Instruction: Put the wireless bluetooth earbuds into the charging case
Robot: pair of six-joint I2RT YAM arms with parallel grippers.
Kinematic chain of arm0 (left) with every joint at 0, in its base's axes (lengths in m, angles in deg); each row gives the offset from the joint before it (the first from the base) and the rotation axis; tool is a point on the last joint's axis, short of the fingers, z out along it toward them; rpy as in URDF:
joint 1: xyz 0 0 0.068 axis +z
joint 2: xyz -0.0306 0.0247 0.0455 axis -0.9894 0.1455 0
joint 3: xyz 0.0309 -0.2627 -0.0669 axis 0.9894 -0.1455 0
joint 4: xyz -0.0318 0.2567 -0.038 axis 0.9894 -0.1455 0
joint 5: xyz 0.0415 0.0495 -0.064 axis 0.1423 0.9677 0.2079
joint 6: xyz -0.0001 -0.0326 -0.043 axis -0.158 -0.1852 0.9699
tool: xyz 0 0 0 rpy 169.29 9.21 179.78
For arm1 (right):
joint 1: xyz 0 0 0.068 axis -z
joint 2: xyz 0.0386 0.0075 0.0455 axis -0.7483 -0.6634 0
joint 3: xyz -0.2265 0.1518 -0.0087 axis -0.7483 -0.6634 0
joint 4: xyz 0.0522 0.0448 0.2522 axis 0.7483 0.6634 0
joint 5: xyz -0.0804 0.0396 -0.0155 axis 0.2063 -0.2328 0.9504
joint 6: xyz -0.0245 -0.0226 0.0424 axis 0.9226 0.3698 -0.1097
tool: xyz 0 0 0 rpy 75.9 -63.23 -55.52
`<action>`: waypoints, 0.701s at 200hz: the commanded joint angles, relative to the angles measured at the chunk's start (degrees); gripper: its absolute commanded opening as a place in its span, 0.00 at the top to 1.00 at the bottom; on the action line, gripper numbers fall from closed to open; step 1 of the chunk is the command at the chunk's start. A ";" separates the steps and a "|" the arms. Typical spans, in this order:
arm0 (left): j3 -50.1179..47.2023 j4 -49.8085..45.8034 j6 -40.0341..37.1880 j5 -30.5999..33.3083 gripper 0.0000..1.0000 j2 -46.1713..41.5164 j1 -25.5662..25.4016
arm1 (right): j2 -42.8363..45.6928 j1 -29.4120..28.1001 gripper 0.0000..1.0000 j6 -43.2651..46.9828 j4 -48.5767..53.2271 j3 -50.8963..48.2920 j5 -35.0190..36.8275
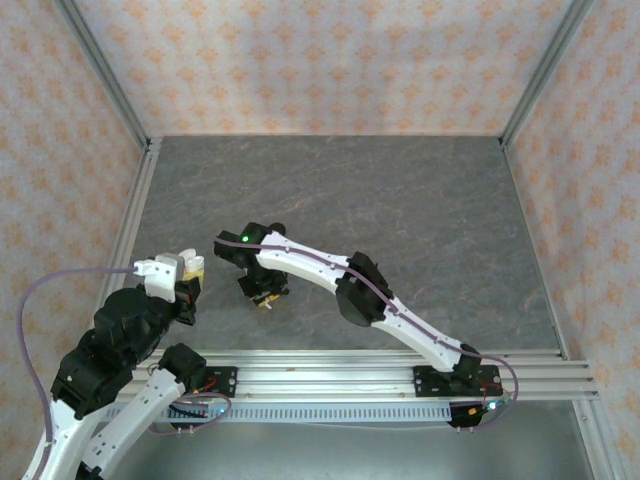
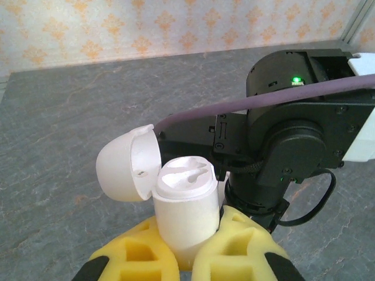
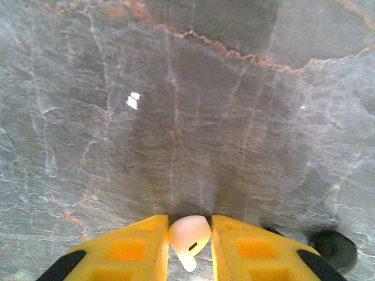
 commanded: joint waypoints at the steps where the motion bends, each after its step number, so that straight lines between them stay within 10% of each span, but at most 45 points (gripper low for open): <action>1: -0.89 3.73 -0.50 -1.00 1.00 -1.06 0.43 | 4.01 0.89 0.77 -0.69 -0.18 -1.63 1.80; 140: -6.33 25.76 3.95 -14.73 1.00 7.01 0.44 | 29.08 9.50 0.81 -6.10 -16.14 -21.19 6.54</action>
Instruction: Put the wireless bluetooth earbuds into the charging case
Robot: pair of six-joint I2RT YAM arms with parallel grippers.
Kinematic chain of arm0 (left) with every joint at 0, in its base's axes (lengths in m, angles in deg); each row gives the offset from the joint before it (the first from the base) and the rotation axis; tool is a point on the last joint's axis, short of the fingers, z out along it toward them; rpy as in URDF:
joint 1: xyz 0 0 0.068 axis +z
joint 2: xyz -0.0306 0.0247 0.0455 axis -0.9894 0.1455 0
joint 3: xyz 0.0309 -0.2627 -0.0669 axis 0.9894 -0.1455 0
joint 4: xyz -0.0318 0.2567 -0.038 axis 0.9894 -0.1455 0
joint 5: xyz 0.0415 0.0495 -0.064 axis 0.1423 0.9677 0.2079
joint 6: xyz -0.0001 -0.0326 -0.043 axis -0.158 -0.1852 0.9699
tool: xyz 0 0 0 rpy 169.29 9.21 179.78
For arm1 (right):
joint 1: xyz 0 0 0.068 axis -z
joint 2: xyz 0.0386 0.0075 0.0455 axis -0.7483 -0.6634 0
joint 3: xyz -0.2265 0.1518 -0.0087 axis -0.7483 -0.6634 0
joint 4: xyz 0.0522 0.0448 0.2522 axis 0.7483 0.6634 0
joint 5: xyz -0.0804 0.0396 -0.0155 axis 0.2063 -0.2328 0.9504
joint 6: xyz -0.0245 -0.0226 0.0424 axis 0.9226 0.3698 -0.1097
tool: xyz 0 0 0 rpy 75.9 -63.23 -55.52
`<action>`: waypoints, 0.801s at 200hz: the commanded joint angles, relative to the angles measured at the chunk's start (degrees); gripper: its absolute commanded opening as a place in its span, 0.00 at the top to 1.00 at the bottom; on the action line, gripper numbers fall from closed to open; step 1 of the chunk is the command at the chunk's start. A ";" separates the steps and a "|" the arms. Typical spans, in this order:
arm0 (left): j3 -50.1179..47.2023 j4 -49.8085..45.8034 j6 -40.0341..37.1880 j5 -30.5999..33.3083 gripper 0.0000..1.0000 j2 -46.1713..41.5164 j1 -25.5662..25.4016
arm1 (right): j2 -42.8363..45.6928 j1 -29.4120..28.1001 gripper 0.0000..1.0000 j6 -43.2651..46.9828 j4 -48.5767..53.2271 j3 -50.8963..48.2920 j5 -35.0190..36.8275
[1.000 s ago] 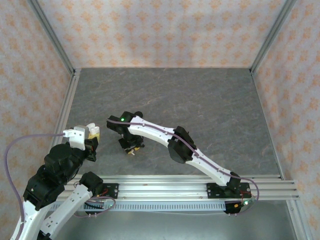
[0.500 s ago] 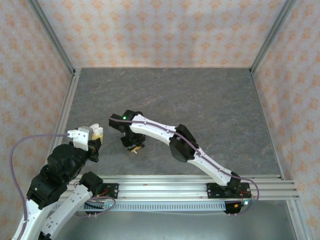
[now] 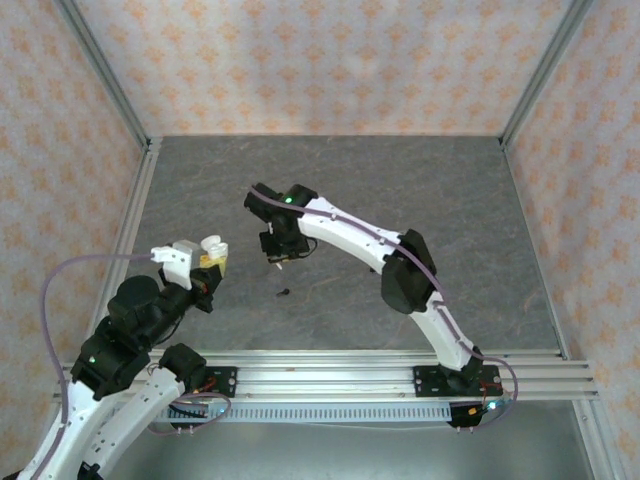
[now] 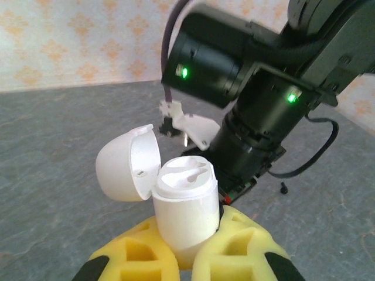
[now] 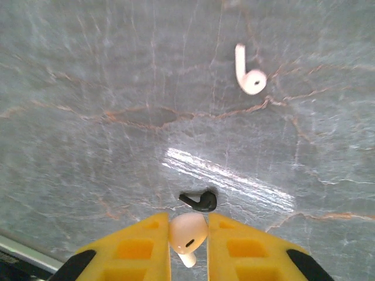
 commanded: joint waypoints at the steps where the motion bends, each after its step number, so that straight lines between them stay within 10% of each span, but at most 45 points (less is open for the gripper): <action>1: -1.00 9.42 1.83 -5.10 1.00 2.78 0.47 | 5.94 0.81 0.81 -1.06 -2.43 -0.57 4.28; 160: -2.79 37.94 0.82 -8.15 1.00 19.69 0.44 | 28.33 2.95 0.79 -2.64 -17.15 -4.00 12.60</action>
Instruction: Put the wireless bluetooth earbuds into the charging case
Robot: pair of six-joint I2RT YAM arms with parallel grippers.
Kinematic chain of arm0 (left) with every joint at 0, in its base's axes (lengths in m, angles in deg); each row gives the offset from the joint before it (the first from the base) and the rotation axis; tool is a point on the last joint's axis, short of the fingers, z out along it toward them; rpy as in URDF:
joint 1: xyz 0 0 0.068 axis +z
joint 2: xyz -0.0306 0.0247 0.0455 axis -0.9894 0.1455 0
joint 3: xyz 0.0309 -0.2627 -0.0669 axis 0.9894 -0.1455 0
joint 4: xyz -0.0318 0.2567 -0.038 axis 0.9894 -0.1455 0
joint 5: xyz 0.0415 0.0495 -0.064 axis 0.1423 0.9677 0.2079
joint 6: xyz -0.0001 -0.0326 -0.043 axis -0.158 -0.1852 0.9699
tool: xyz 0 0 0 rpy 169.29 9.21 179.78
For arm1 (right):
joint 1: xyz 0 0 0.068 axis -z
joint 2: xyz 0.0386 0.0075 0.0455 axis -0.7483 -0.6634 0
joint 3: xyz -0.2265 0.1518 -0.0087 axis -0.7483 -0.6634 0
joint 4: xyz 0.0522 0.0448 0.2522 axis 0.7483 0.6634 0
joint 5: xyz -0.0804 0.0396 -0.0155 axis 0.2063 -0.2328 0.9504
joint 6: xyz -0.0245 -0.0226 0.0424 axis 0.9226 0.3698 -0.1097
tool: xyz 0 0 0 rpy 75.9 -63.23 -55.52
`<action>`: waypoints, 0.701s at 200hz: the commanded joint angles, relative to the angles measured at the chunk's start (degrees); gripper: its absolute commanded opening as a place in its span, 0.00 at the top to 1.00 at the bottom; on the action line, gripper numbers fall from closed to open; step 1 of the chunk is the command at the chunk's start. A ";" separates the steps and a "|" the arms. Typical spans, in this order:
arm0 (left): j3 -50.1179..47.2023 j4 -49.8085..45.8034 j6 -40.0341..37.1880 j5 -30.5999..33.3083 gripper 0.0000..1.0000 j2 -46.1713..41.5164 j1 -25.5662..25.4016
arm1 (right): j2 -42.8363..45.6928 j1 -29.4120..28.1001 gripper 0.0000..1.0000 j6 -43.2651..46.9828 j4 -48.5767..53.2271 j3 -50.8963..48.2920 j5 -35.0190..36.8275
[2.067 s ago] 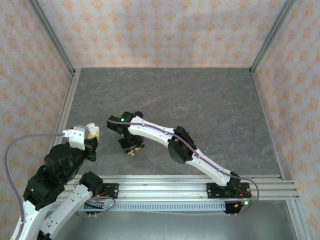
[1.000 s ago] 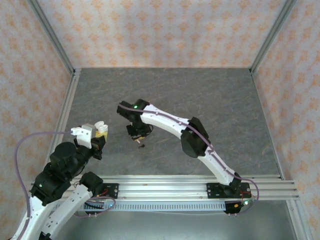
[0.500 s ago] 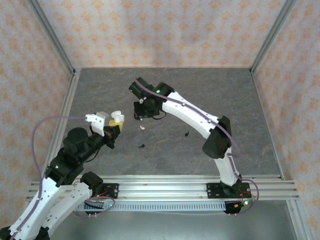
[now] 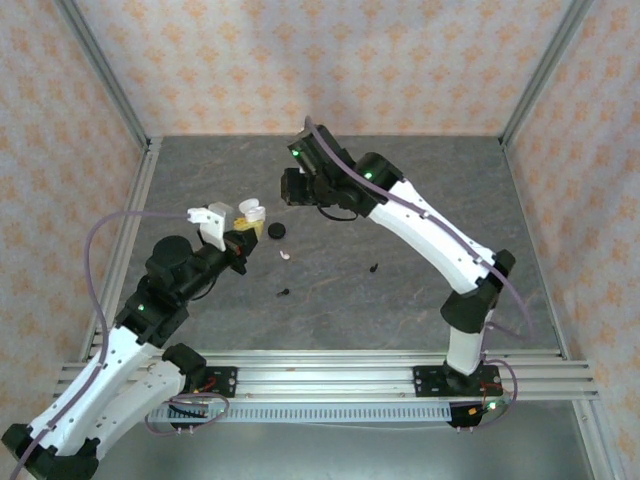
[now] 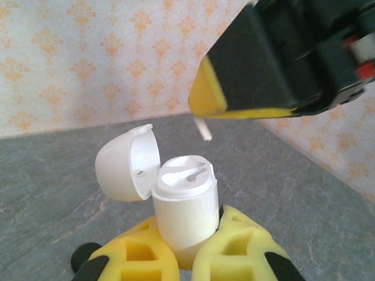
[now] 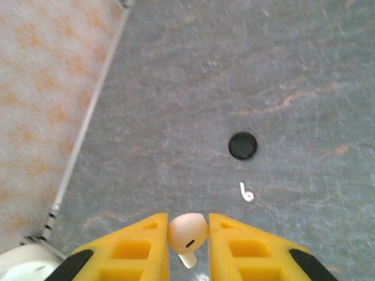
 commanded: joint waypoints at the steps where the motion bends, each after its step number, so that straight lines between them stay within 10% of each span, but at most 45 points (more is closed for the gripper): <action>1: -0.24 8.09 -0.28 -1.10 1.00 1.29 0.43 | 4.28 -0.09 0.79 -1.29 -6.39 -2.43 1.65; 140: 3.84 14.65 -6.11 -0.33 1.00 8.84 0.36 | 13.19 -0.09 0.78 -11.84 -29.57 -17.21 -11.37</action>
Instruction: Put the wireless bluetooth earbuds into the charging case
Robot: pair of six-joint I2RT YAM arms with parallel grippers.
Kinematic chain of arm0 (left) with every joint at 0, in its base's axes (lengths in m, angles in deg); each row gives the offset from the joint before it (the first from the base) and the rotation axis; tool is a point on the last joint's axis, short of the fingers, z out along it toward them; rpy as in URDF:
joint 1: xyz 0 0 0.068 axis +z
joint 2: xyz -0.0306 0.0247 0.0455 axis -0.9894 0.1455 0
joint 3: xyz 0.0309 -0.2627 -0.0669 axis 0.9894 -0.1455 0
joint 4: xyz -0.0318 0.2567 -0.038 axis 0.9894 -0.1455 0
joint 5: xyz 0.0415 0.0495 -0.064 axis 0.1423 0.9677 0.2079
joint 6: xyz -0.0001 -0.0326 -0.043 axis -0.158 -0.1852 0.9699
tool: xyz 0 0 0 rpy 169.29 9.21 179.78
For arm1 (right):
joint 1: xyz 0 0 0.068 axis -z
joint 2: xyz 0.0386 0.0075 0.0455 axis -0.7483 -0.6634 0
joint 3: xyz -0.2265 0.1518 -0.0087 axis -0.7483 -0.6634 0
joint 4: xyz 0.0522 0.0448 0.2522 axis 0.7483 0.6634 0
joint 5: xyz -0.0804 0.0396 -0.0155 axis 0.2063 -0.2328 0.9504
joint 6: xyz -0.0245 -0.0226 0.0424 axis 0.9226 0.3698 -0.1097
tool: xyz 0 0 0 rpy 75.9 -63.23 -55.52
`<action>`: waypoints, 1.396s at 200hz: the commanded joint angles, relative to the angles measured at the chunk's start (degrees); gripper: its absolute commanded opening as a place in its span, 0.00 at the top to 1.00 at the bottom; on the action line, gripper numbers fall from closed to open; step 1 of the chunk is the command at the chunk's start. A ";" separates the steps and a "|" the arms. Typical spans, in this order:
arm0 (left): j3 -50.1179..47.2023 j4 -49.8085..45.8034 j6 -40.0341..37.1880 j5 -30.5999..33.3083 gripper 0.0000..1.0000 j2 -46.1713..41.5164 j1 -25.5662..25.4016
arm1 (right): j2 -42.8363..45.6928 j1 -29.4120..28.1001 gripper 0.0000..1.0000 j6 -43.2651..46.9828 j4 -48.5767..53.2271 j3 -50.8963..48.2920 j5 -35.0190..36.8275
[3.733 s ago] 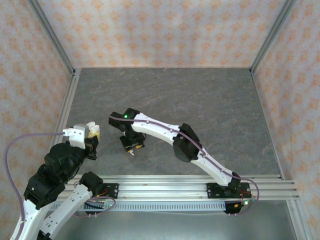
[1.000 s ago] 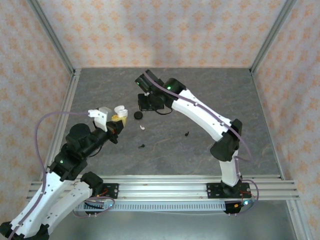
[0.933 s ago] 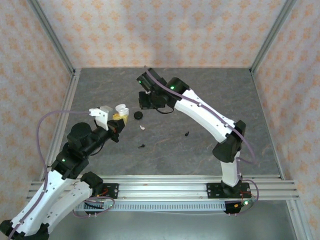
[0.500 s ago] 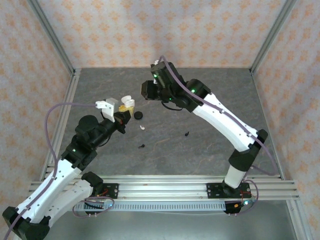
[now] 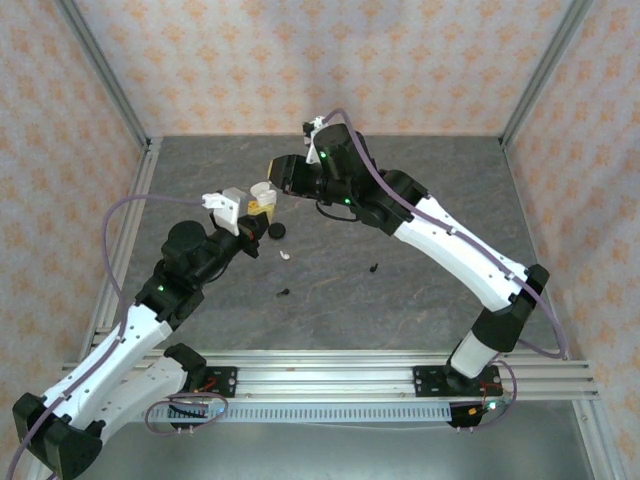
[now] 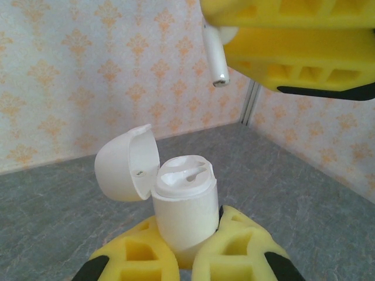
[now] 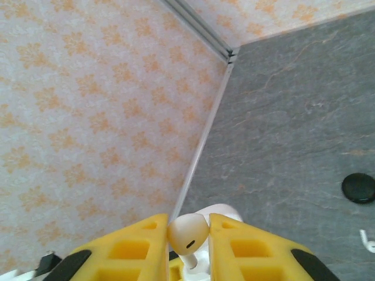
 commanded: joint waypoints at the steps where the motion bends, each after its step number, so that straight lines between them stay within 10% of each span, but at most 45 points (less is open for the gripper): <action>1: 3.08 3.57 -2.16 -0.57 1.00 0.06 0.39 | 2.59 -0.09 0.78 -2.67 -4.20 -1.60 -2.59; 279: 6.57 1.02 -5.13 3.15 1.00 1.21 0.39 | 1.51 -2.86 0.80 2.00 1.89 -2.14 0.80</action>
